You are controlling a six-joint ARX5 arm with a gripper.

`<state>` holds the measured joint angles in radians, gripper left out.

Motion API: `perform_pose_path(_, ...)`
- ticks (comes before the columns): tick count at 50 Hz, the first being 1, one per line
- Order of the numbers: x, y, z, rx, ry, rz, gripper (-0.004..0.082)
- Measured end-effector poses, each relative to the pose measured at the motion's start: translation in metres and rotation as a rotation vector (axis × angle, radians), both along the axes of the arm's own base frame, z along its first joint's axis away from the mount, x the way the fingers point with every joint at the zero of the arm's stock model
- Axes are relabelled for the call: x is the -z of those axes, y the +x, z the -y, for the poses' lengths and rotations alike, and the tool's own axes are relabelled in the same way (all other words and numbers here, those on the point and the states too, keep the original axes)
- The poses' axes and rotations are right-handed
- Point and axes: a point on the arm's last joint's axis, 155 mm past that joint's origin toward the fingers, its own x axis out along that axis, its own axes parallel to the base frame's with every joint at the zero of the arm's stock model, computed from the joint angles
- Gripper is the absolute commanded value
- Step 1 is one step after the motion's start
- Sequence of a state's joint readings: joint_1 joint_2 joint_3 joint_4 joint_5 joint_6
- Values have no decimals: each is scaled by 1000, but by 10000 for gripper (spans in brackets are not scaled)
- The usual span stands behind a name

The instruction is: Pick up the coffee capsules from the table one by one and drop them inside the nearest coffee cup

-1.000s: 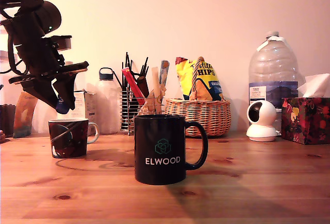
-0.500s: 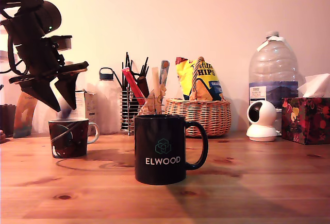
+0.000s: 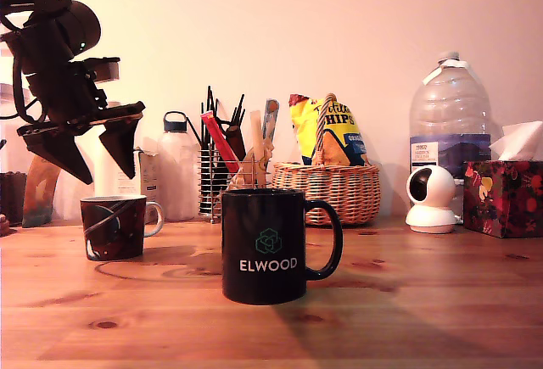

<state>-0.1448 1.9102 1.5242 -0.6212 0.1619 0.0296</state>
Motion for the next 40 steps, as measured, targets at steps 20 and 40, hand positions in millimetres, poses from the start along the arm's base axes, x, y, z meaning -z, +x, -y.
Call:
perform_pose_path(20,-56,-18,14,71,-73,75,-18)
perform_pose_path(40,-132,-37,21,110,-121,326,-18)
